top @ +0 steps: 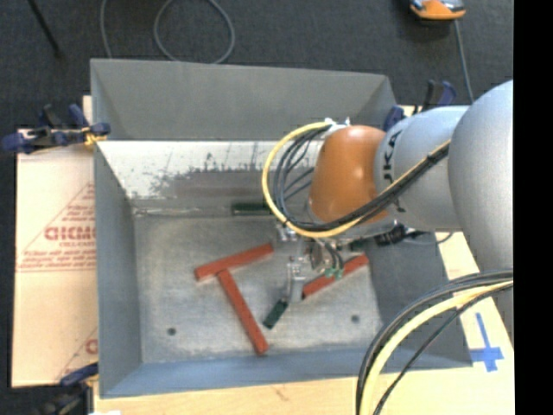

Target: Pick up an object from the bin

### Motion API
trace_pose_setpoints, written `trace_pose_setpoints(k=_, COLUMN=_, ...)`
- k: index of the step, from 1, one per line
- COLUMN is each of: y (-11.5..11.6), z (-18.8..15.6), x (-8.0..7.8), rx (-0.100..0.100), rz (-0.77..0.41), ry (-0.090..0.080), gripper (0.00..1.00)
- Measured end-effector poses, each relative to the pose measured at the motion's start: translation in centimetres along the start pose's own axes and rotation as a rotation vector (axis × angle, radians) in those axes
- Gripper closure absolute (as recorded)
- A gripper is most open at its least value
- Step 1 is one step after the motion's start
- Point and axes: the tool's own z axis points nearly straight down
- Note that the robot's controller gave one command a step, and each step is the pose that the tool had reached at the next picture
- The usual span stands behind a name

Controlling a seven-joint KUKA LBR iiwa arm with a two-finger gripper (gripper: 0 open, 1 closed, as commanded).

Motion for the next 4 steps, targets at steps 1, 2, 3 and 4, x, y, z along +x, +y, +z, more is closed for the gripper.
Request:
trace_pose_setpoints(k=1, y=5.7, z=-0.1, x=6.9, rx=-0.003, rz=0.039, ry=0.001, gripper=0.00)
trace_pose_setpoints(k=2, y=13.4, z=-0.1, x=7.8, rx=-0.002, rz=0.159, ry=0.000, gripper=0.00)
trace_pose_setpoints(k=3, y=12.7, z=-0.1, x=9.9, rx=-0.002, rz=0.147, ry=-0.004, gripper=0.00)
trace_pose_setpoints(k=4, y=16.9, z=-0.2, x=2.2, rx=-0.001, rz=-0.164, ry=0.000, gripper=0.00)
